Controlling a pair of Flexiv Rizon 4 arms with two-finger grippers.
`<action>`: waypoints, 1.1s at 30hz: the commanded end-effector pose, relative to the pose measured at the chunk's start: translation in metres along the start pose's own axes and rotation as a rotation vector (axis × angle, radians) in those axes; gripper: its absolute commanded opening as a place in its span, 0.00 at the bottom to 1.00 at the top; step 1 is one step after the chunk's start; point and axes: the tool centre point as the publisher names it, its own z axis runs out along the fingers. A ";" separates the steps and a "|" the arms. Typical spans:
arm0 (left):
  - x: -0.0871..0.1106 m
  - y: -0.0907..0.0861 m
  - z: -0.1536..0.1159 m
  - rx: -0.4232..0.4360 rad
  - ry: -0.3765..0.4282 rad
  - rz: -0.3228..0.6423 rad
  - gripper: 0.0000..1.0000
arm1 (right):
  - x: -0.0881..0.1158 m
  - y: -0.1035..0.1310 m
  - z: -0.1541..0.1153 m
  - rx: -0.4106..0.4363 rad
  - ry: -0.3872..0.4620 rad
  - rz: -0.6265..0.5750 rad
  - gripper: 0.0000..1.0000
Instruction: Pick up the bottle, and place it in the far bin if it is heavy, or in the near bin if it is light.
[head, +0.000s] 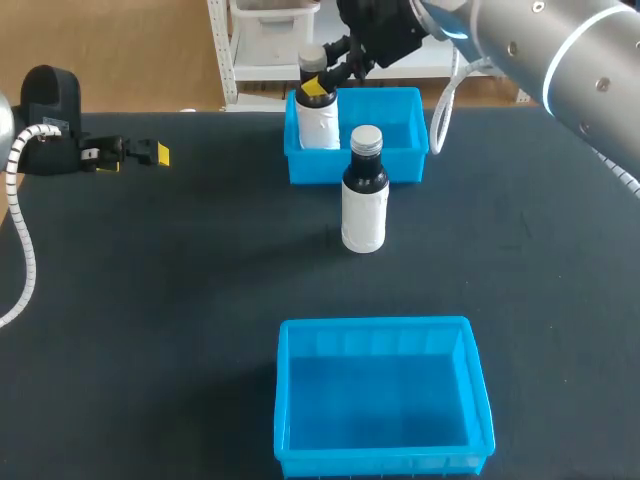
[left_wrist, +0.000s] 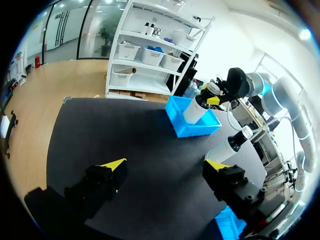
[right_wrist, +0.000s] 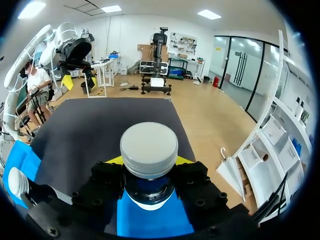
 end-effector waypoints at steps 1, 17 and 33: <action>0.000 0.000 0.000 0.000 0.000 0.000 1.00 | -0.003 -0.011 0.002 -0.098 0.001 0.004 0.00; 0.000 0.000 0.000 0.000 0.000 0.000 1.00 | 0.001 -0.011 0.003 -0.092 0.006 0.021 0.00; 0.000 0.000 0.000 0.000 0.000 0.000 1.00 | 0.004 -0.010 0.006 -0.092 0.014 0.028 0.04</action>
